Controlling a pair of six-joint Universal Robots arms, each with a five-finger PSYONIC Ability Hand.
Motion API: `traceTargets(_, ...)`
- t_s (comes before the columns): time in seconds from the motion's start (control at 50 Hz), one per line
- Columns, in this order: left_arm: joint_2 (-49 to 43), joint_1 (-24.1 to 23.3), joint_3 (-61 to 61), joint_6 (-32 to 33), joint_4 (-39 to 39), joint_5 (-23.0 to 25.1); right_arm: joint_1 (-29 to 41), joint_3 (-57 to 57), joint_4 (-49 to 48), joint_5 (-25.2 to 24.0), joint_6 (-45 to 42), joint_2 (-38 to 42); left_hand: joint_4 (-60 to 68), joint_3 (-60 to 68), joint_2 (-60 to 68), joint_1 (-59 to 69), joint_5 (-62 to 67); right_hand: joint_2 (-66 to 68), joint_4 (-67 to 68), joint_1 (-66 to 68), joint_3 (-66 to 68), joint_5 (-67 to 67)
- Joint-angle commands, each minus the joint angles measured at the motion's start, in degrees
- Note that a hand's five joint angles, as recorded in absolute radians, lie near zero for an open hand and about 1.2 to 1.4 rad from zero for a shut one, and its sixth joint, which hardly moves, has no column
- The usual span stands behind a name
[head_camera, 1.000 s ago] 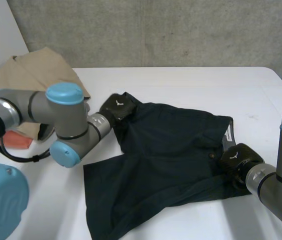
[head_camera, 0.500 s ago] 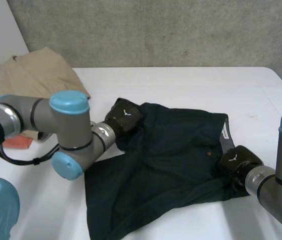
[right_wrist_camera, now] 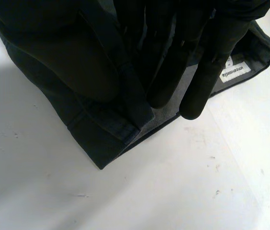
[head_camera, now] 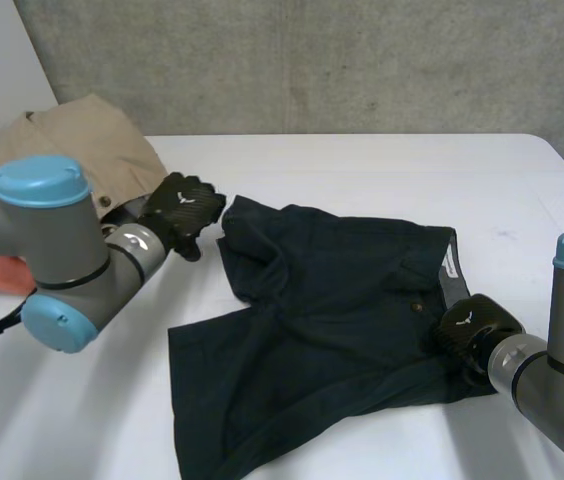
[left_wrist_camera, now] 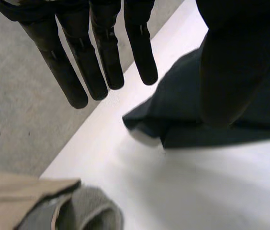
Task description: Fold the laundry.
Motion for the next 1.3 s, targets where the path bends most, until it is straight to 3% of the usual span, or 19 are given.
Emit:
traceTargets(0.02,-2.67,1.03,0.0,-0.52,-0.37,1.08,0.03,0.01,0.01,-0.01,-0.02,0.36,10.76,10.99,10.88,10.13,10.89,13.22,11.3,18.25,11.3,12.04)
traceTargets(0.12,-6.0,0.68,2.1,-1.92,-0.37,3.45,0.03,0.01,0.01,-0.01,-0.02,0.71,18.99,19.22,19.11,18.37,19.13,13.22,11.3,18.25,11.3,12.04)
traceTargets(0.26,-8.73,-0.11,5.61,-4.82,-0.1,4.95,-0.05,-0.07,-0.08,-0.01,-0.02,1.07,10.27,10.5,10.39,9.64,10.4,13.22,11.3,18.25,11.3,12.04)
traceTargets(0.4,-12.25,-2.13,9.93,-8.87,-0.19,6.1,-0.23,-0.07,-0.52,0.08,-0.02,1.07,10.43,10.66,10.55,9.8,10.56,13.22,11.3,18.25,11.3,12.04)
traceTargets(0.78,-19.9,-5.82,18.37,-8.52,-2.12,6.01,-1.11,-0.25,-0.61,-0.01,-0.11,1.07,8.07,8.3,8.19,7.45,8.21,13.22,11.3,18.25,11.3,12.04)
traceTargets(0.82,-20.07,-5.74,18.63,-8.52,-2.56,5.92,-1.11,-0.25,-0.61,-0.01,-0.11,1.15,10.91,11.14,11.03,10.28,11.05,13.22,11.3,18.25,11.3,12.04)
traceTargets(0.86,-20.08,-5.74,18.89,-8.43,-2.83,5.75,-1.11,-0.25,-0.61,-0.01,-0.11,1.15,22.82,23.05,22.94,22.19,22.95,13.22,11.3,18.25,11.3,12.04)
traceTargets(0.9,-19.38,-5.65,18.55,-8.17,-2.83,5.13,-1.11,-0.25,-0.61,-0.01,-0.11,1.41,41.74,41.97,41.86,41.11,41.87,13.22,11.3,18.25,11.3,12.04)
traceTargets(0.94,-18.5,-5.91,18.28,-7.47,-2.65,3.91,-1.11,-0.34,-0.61,-0.01,-0.11,1.59,41.86,42.09,41.98,41.24,42.0,13.22,11.3,18.25,11.3,12.04)
traceTargets(1.02,-12.63,-5.83,15.83,-3.87,-2.13,-4.6,-1.11,-0.34,-0.61,-0.01,-0.11,1.59,41.86,42.09,41.98,41.24,42.0,13.22,11.3,18.25,11.3,12.04)
traceTargets(1.08,-9.54,-5.3,13.63,-2.64,-1.69,-7.61,-1.11,-0.34,-0.61,-0.01,-0.11,1.59,41.86,42.09,41.98,41.24,42.0,13.22,11.3,18.25,11.3,12.04)
traceTargets(1.3,-3.03,-2.66,3.79,3.51,-3.0,-8.14,-0.85,-0.16,-0.61,-0.01,-0.11,1.59,41.86,42.09,41.98,41.24,42.0,13.22,11.3,18.25,11.3,12.04)
